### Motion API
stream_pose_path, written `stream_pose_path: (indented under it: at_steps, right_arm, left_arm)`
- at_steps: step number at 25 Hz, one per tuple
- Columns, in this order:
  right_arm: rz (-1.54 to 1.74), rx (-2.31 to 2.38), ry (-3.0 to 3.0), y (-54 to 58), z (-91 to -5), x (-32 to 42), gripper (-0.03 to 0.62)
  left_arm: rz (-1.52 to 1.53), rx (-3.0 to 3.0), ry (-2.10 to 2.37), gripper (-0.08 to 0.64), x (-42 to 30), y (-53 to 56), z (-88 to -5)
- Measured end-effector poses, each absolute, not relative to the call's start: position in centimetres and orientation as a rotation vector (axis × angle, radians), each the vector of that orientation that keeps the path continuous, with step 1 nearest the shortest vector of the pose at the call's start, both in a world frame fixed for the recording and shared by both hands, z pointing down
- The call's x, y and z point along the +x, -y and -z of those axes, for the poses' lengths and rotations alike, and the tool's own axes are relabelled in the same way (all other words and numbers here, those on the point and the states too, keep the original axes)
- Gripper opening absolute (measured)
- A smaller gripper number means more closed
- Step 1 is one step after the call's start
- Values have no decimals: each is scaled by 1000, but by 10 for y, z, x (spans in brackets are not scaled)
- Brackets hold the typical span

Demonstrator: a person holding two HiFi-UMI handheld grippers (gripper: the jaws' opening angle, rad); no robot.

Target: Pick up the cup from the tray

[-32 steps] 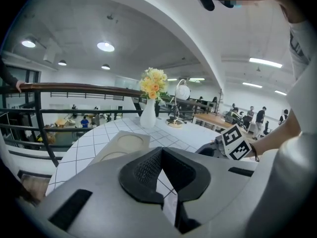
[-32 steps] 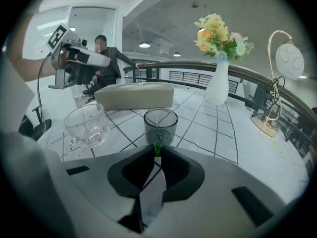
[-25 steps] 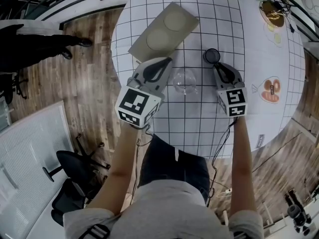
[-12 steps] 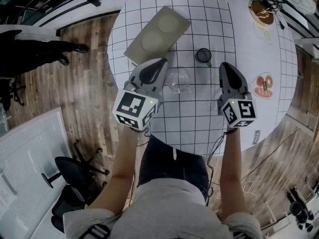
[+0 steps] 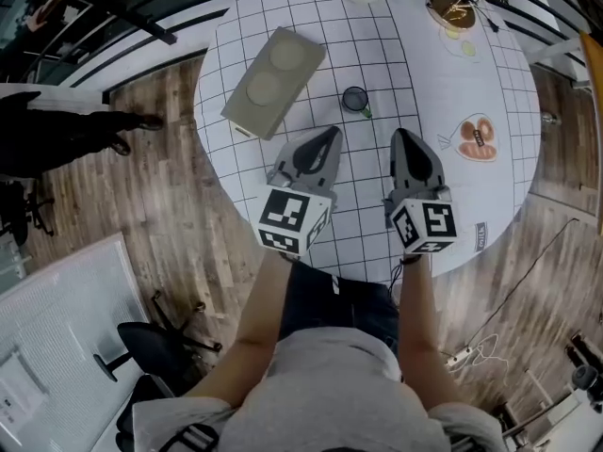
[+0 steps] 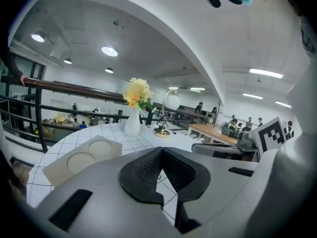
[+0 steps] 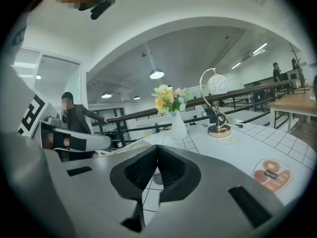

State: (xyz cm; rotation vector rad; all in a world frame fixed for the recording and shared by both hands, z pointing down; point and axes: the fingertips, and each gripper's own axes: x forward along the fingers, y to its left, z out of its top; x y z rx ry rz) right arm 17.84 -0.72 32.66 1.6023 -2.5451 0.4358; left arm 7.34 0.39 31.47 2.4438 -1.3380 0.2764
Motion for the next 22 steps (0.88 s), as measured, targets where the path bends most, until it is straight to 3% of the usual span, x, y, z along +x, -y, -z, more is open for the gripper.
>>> stream_pose_path:
  at_steps: [22]
  right_arm:
    - [-335, 1663, 2592, -23, -296, 166, 9]
  left_arm:
    - [-287, 2494, 1412, 8, 87, -23, -296]
